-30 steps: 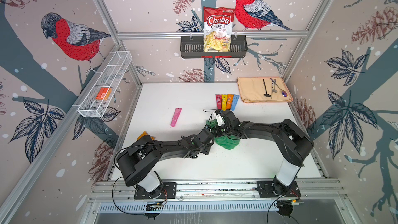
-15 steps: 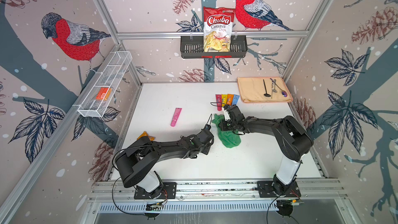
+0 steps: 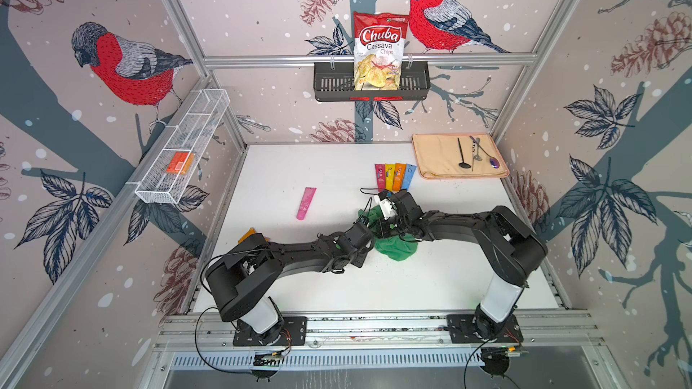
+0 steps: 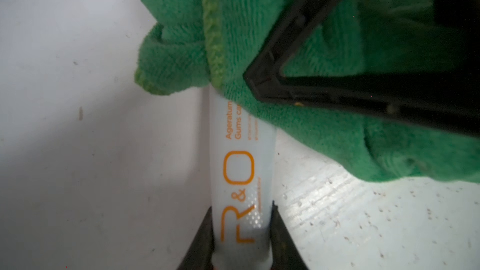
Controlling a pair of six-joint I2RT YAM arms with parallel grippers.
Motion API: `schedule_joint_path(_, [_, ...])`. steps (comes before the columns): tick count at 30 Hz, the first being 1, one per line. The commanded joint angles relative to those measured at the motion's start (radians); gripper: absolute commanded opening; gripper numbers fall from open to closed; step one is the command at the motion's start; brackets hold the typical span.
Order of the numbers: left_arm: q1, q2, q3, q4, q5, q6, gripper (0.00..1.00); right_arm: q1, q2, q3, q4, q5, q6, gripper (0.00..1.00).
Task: Wipe the surface of the toothpaste tube
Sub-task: Wipe the dirt from the toothpaste tube.
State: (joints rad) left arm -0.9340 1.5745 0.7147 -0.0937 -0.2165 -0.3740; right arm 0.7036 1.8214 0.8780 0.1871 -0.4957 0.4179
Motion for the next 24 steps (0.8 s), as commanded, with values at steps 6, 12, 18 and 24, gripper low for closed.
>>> schedule_joint_path(6, [-0.003,-0.028,-0.015,0.054,0.029,0.024,0.16,-0.014,0.123,0.146,-0.263,0.293,-0.023,0.13])
schedule_joint_path(12, [-0.003,-0.028,-0.017,0.055,0.040,0.030,0.14,-0.063,0.163,0.235,-0.383,0.434,-0.033,0.13])
schedule_joint_path(18, [-0.002,-0.027,-0.017,0.057,0.036,0.025,0.14,-0.055,0.078,0.175,-0.255,0.181,-0.041,0.13])
schedule_joint_path(24, [0.000,-0.002,0.011,0.026,0.012,0.017,0.14,0.003,-0.016,0.078,-0.096,-0.046,-0.013,0.13])
